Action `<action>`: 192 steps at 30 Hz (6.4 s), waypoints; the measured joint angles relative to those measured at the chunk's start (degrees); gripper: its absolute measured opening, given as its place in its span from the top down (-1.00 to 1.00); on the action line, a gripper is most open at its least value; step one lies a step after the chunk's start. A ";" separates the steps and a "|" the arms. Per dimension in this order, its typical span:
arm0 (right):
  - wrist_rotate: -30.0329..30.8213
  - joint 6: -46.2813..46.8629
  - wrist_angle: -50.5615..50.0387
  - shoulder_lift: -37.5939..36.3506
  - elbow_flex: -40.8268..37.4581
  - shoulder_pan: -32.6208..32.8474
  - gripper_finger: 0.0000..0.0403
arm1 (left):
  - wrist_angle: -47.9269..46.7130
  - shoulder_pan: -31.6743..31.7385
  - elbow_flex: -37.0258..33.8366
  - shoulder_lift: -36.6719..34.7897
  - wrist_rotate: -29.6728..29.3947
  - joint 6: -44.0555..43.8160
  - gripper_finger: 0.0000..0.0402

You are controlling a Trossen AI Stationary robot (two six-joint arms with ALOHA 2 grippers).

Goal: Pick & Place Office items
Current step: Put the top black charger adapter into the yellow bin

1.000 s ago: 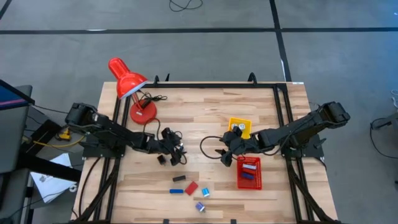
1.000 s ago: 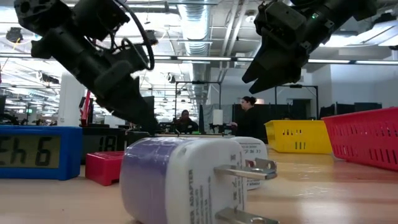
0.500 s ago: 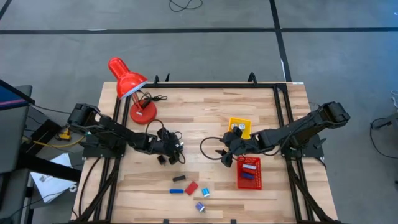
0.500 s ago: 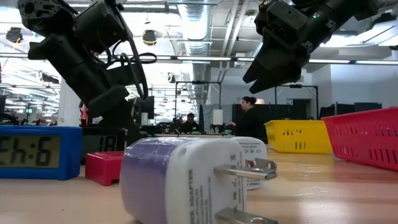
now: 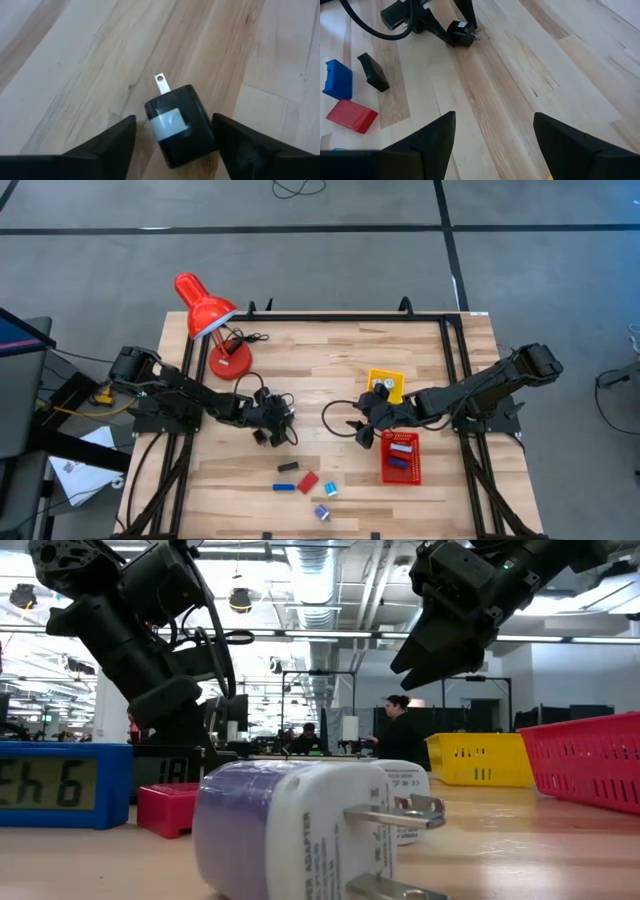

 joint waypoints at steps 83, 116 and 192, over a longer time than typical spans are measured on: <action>-8.35 -31.90 9.08 20.41 16.15 4.86 0.91 | 31.27 0.33 -0.02 -1.71 37.26 6.17 0.97; -17.75 -9.18 -18.09 24.21 25.06 4.48 -0.79 | 30.92 1.14 -1.14 -1.65 37.06 11.13 0.96; 0.51 -26.18 77.38 13.60 1.76 -1.55 0.32 | 72.25 -2.78 2.44 -2.09 2.27 87.08 -0.49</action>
